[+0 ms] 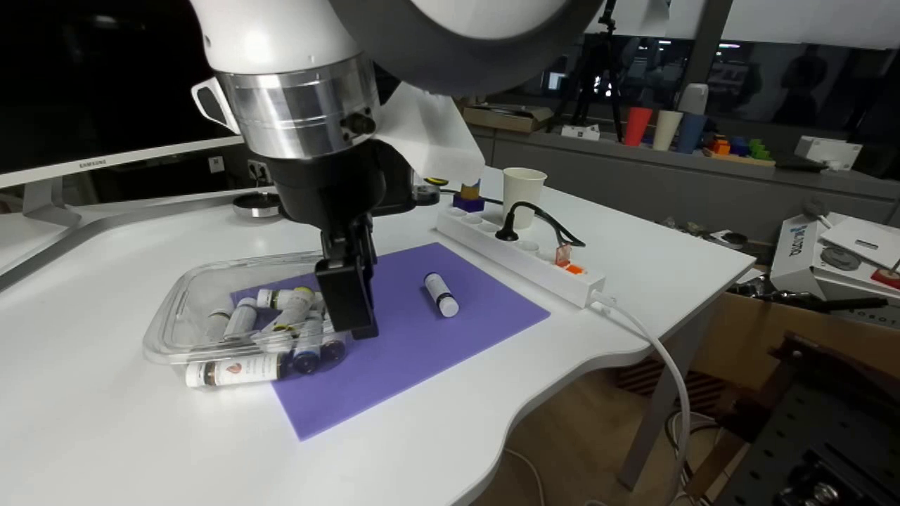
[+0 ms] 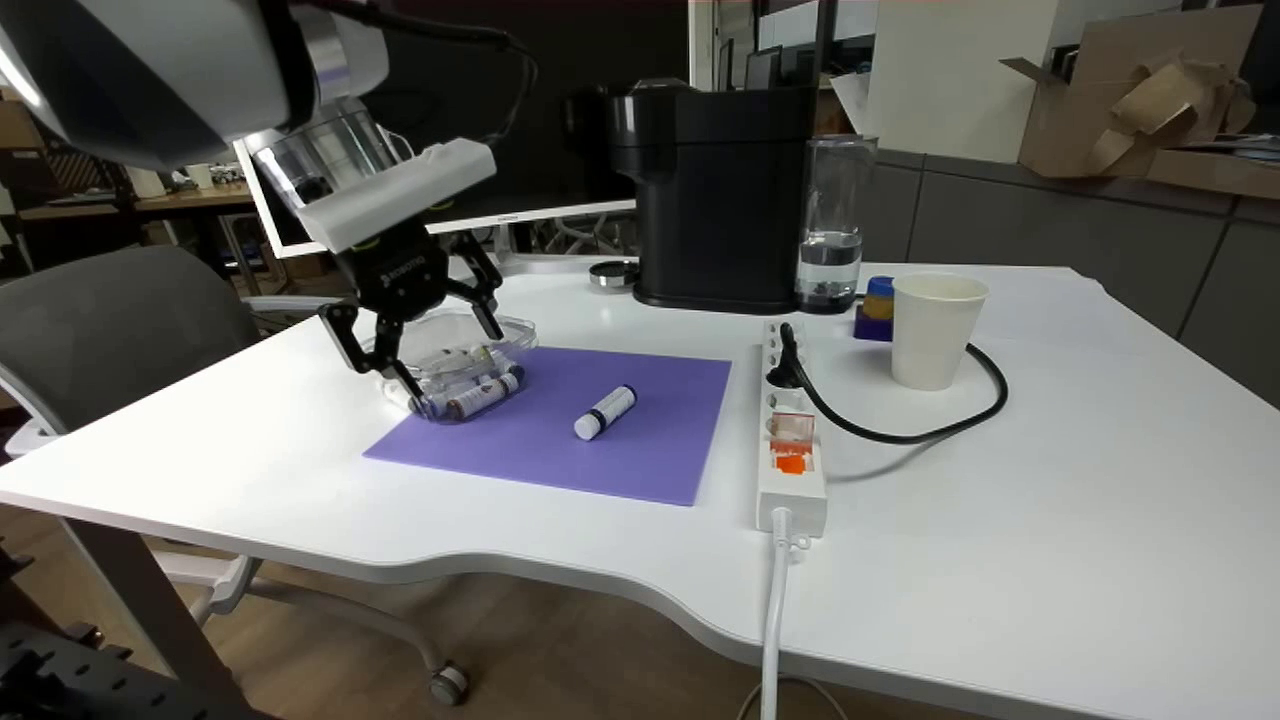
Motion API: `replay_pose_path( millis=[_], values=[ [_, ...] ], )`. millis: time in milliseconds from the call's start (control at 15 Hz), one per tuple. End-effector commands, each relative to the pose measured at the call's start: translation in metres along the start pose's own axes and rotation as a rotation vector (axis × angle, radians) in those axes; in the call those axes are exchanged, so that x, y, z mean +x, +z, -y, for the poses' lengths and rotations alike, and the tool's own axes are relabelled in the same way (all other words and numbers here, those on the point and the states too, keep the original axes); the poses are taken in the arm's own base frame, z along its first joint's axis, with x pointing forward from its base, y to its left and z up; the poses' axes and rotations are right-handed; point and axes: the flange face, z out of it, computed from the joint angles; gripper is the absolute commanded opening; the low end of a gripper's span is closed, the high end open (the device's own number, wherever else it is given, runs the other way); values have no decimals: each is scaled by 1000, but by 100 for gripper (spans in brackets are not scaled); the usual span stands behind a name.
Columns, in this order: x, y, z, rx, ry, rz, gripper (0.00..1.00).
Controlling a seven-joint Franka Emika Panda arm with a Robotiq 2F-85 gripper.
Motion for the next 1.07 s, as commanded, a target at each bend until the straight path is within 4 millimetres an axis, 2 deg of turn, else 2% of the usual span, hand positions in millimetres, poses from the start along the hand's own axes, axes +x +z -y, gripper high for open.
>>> replay_pose_path(
  millis=[0,200,267,333,1000],
  values=[
    [-8,-3,-5,-24,-30,10,100],
    [-8,-2,-8,-30,-44,7,100],
    [-8,-2,-9,-35,-45,7,75],
    [-8,-2,-9,-37,-50,9,74],
    [-7,-6,-9,-46,-54,-18,5]
  ],
)
